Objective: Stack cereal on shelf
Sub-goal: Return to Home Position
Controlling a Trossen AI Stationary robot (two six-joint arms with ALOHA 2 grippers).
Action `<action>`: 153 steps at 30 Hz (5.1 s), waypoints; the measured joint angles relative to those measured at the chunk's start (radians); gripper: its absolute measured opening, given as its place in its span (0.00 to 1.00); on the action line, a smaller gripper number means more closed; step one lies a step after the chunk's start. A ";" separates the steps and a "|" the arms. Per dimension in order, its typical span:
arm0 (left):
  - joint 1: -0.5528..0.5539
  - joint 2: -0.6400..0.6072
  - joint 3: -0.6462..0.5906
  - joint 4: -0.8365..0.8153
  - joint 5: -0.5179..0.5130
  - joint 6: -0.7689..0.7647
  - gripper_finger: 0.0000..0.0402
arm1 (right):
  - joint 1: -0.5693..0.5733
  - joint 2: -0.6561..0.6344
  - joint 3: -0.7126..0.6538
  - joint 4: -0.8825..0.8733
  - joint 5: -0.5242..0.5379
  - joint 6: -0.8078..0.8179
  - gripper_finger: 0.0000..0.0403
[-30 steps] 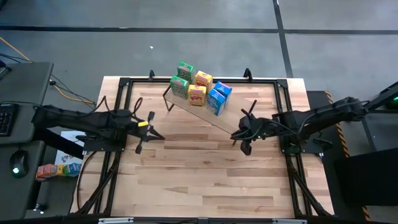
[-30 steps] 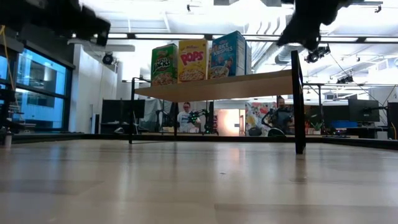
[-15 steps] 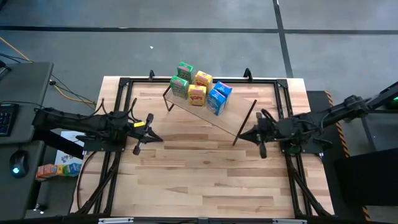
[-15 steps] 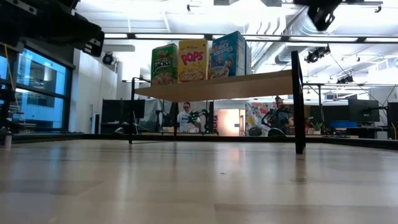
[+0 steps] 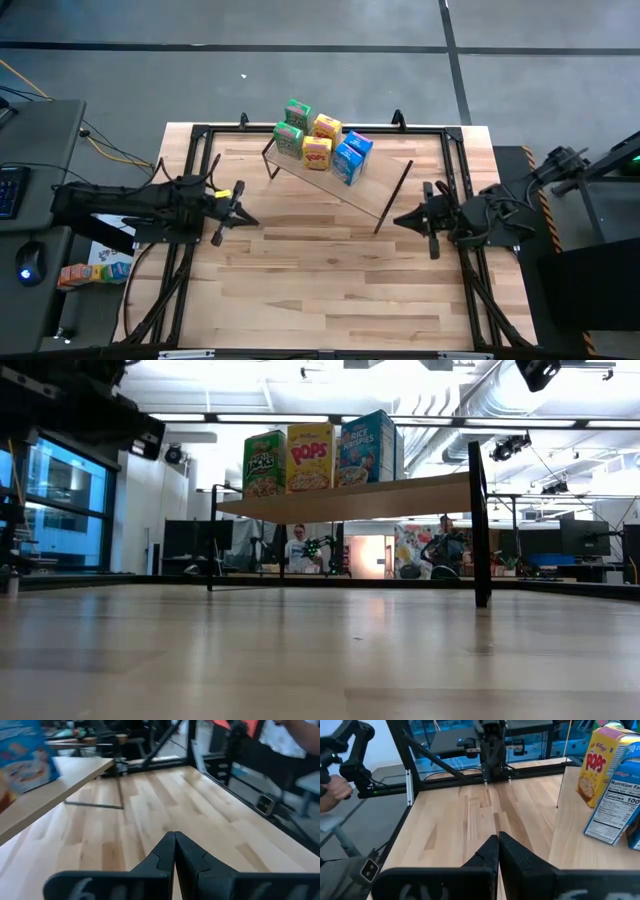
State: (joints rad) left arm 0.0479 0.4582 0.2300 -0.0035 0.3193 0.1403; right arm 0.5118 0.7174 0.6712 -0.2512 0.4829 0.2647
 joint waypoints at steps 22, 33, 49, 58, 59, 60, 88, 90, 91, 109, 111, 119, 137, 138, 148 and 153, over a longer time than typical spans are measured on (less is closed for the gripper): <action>0.011 -0.169 -0.219 0.120 -0.062 -0.129 0.00 | 0.084 -0.026 0.000 -0.101 0.138 0.095 0.00; 0.011 -0.169 -0.219 0.120 -0.064 -0.129 0.00 | 0.020 -0.052 -0.253 0.356 -0.046 -0.106 0.00; 0.011 -0.169 -0.219 0.119 -0.065 -0.129 0.00 | -0.476 -0.430 -0.513 0.379 -0.482 -0.147 0.00; 0.011 -0.169 -0.218 0.109 -0.065 -0.129 0.00 | -0.512 -0.669 -0.638 0.307 -0.623 -0.108 0.00; 0.011 -0.169 -0.218 0.101 -0.065 -0.129 0.00 | -0.507 -0.693 -0.658 0.295 -0.619 -0.108 0.00; 0.011 -0.169 -0.218 0.092 -0.065 -0.129 0.00 | -0.502 -0.712 -0.661 0.279 -0.596 -0.108 0.00; 0.010 -0.164 -0.218 0.053 -0.096 -0.129 0.00 | -0.456 -0.639 -0.661 0.270 -0.539 -0.086 0.00; 0.009 -0.166 -0.218 0.052 -0.098 -0.129 0.00 | -0.456 -0.639 -0.661 0.270 -0.539 -0.085 0.00; 0.006 -0.177 -0.218 0.052 -0.103 -0.129 0.00 | -0.456 -0.639 -0.661 0.270 -0.539 -0.082 0.00; 0.001 -0.454 -0.216 0.149 -0.119 -0.130 0.00 | -0.456 -0.640 -0.661 0.270 -0.539 -0.082 0.00; 0.001 -0.454 -0.219 0.146 -0.120 -0.130 0.00 | -0.456 -0.639 -0.661 0.270 -0.539 -0.082 0.00; 0.001 -0.455 -0.218 0.138 -0.120 -0.130 0.00 | -0.456 -0.639 -0.661 0.270 -0.539 -0.082 0.00; 0.001 -0.455 -0.218 0.135 -0.120 -0.130 0.00 | -0.456 -0.639 -0.661 0.270 -0.539 -0.082 0.00; 0.001 -0.455 -0.218 0.135 -0.120 -0.130 0.00 | -0.456 -0.639 -0.661 0.270 -0.539 -0.082 0.00; 0.001 -0.455 -0.218 0.135 -0.120 -0.130 0.00 | -0.456 -0.639 -0.661 0.270 -0.539 -0.082 0.00; -0.026 -0.455 -0.218 0.135 -0.122 -0.130 0.00 | -0.456 -0.639 -0.661 0.270 -0.539 -0.082 0.00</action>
State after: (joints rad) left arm 0.0217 0.0034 0.0120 0.1314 0.1970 0.0107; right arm 0.0563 0.0780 0.0101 0.0188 -0.0559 0.1825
